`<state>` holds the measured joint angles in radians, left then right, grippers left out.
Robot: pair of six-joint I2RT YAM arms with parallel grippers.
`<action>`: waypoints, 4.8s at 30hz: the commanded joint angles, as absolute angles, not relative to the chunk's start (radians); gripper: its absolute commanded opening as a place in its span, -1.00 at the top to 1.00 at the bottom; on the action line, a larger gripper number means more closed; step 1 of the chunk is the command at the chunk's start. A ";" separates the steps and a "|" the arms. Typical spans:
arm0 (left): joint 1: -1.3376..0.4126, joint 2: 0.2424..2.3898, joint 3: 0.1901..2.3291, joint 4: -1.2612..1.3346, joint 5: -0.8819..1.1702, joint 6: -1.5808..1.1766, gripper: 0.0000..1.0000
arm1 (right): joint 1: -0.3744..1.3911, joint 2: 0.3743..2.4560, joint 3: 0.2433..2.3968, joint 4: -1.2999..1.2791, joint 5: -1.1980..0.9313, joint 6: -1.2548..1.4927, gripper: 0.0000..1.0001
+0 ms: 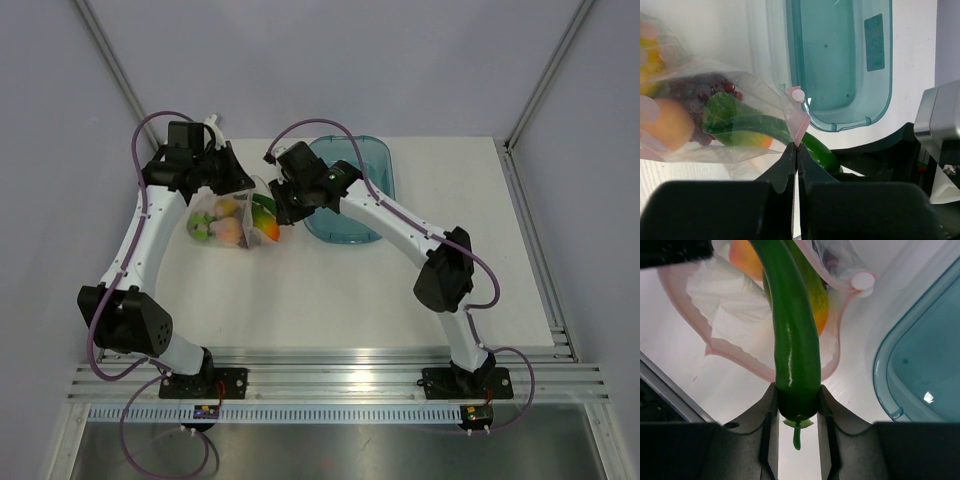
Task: Place the food in the zip-top bag and seal the zipper
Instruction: Place the fake vegetable in the zipper food storage bag, then adjust the zipper food storage bag at the center of the board.
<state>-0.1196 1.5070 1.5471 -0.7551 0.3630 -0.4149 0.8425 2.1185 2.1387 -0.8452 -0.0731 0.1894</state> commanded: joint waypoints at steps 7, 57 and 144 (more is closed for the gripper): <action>-0.124 1.447 1.555 -0.686 0.440 -0.422 1.00 | 0.859 2.181 2.264 -0.807 -0.143 0.307 1.00; -0.084 1.430 1.606 -0.745 0.396 -0.380 1.00 | 0.808 1.985 1.836 -0.462 -0.109 0.483 1.00; -0.089 1.230 1.447 -0.574 0.482 -0.207 1.00 | 0.591 1.562 1.746 -0.376 -0.577 0.074 -0.17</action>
<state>-0.1043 1.2140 1.3872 -0.6033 0.4374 -0.2317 0.6483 1.6905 1.8236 -0.4980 -0.4084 0.2150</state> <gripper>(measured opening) 0.005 0.582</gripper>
